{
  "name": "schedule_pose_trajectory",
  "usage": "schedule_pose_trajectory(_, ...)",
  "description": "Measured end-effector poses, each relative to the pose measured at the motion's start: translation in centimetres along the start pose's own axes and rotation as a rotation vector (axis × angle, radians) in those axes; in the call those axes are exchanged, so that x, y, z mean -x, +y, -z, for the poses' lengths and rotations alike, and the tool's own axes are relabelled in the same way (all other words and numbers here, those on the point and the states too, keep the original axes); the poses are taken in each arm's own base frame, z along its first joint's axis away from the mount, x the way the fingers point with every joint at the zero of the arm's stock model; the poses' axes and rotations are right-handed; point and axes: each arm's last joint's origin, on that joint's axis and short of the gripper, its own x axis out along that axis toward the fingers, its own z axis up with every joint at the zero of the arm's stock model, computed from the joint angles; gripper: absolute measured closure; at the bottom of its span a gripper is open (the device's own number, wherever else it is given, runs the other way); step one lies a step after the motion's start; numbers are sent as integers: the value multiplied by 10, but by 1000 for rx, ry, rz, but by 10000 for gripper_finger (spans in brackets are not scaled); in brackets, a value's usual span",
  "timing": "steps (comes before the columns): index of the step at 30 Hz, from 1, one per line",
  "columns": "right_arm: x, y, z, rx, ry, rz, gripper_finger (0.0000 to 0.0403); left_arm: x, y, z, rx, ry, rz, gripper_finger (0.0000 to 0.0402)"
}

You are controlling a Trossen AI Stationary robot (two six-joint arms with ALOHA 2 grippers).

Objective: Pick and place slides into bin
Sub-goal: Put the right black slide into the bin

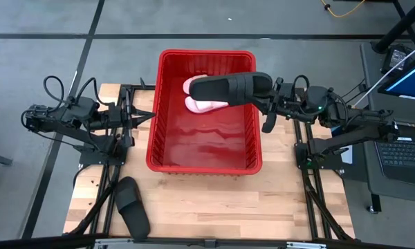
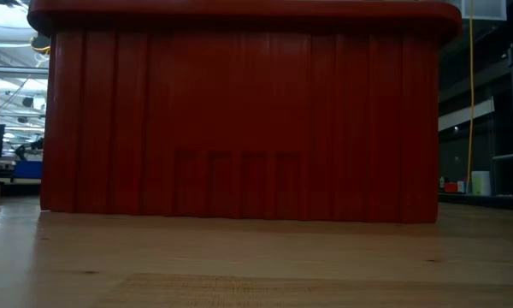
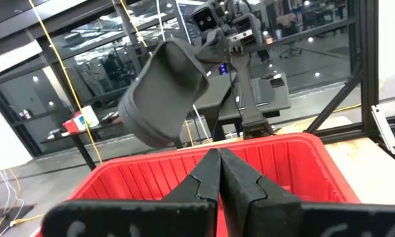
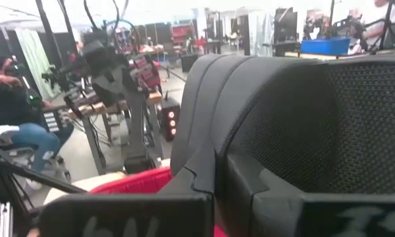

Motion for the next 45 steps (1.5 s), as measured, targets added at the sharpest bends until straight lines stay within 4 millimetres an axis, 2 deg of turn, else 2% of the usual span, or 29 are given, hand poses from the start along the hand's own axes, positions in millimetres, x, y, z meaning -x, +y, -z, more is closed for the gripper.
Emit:
schedule_pose_trajectory(17, -2, -1, 9, -40, 83, -15, 387, -15, -7, 3, -20, 48, 15, 400)
schedule_pose_trajectory(24, -10, 3, 25, -184, 224, -57, 388, -15, -7, 3, -13, 40, 12, 400)
schedule_pose_trajectory(31, -15, 9, 28, -312, 239, -78, 388, -15, -7, 3, 3, 41, 11, 400)
schedule_pose_trajectory(40, -16, 13, 32, -327, 269, -81, 388, -15, -7, 3, -1, 46, 12, 400)
schedule_pose_trajectory(45, -16, 14, 33, -276, 278, -114, 388, -15, -8, 3, 2, 33, 53, 400)
